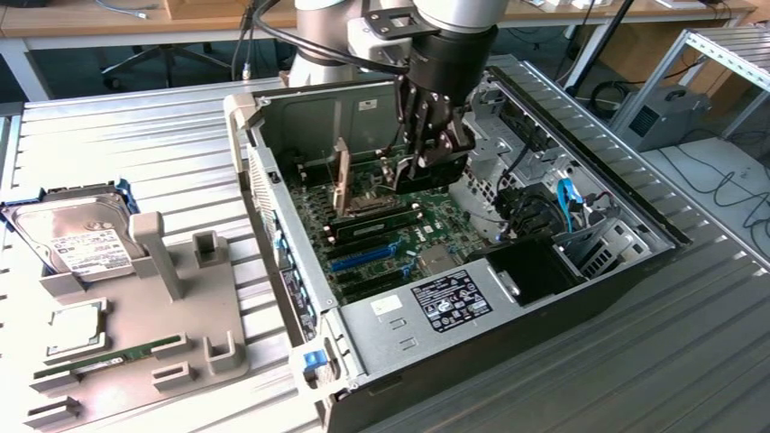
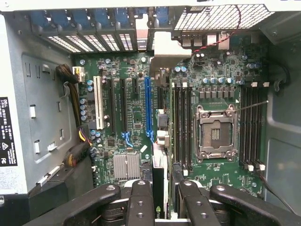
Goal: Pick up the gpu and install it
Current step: 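Insert the gpu into the slot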
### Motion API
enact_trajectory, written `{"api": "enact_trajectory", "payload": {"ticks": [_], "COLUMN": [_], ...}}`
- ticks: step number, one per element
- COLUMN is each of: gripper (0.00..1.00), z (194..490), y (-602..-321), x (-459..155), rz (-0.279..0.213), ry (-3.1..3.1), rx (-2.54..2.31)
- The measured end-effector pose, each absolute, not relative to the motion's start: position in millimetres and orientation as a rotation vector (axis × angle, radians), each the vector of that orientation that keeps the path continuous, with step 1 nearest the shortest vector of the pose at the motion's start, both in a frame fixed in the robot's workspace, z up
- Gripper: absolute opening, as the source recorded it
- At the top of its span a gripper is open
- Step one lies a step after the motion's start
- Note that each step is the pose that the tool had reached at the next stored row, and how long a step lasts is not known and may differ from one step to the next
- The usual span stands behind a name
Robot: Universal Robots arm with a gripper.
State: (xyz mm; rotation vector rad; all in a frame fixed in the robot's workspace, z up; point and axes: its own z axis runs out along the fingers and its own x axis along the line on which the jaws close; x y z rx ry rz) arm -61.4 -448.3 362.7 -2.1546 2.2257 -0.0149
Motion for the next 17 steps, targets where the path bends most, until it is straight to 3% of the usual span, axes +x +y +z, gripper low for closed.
{"api": "enact_trajectory", "payload": {"ticks": [17], "gripper": [0.26], "z": [362.1], "y": [-451.7], "x": [-61.4], "rz": [-0.017], "ry": [2.226], "rx": [-2.155]}}
